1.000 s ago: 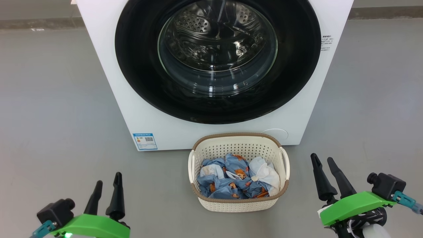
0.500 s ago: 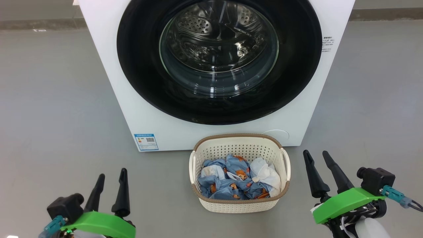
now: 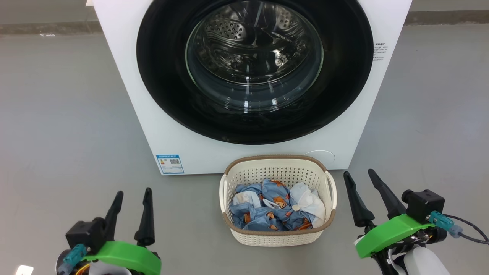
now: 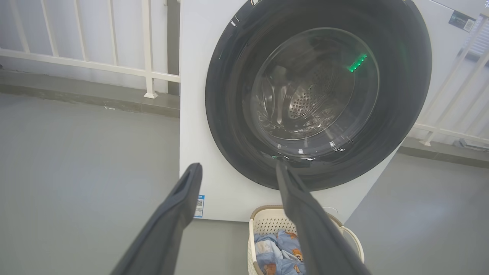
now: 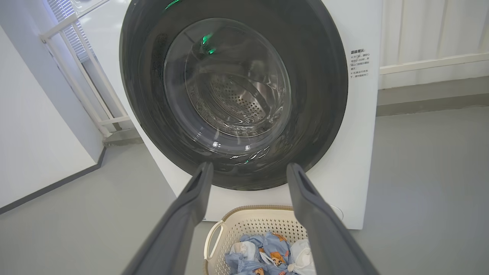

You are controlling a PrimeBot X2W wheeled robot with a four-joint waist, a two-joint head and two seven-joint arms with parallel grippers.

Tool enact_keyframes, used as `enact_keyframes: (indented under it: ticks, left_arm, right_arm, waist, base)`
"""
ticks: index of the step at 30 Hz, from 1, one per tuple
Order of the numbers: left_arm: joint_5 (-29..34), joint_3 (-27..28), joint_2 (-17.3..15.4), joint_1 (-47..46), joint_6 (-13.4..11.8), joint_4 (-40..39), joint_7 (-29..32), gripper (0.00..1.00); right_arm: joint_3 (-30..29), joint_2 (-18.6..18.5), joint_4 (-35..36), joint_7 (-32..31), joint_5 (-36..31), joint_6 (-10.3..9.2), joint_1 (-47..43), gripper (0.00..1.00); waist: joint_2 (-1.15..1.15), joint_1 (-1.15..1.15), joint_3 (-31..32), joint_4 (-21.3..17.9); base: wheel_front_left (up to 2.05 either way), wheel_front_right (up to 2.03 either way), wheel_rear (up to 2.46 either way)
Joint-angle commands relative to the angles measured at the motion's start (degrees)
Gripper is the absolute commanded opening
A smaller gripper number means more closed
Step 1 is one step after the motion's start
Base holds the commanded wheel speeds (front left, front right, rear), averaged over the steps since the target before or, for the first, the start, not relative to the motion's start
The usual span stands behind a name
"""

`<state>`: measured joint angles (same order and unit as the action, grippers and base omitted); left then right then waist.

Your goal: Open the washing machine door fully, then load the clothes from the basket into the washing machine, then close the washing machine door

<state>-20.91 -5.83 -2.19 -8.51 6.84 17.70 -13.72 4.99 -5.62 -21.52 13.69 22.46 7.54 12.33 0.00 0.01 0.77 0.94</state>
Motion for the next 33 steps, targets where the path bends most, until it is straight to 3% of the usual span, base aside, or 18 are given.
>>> enact_keyframes:
  ticks: [1, 33]
  left_arm:
    - [3.23, 1.24, -0.77, -2.79, 0.25, -0.96, -1.28, 1.0]
    - [2.99, 1.51, -0.69, -2.75, 0.52, -1.68, -1.28, 1.0]
  right_arm:
    - [1.89, -0.27, 0.91, 1.3, -3.46, -0.05, 2.87, 1.0]
    - [0.89, 0.29, 0.72, 1.3, -4.13, -0.05, 2.56, 1.0]
  waist:
    - [0.0, 0.0, 0.02, 0.05]
    - [0.0, 0.0, -0.47, 0.22]
  base:
    - [0.0, 0.0, 0.0]
    - [0.0, 0.0, 0.0]
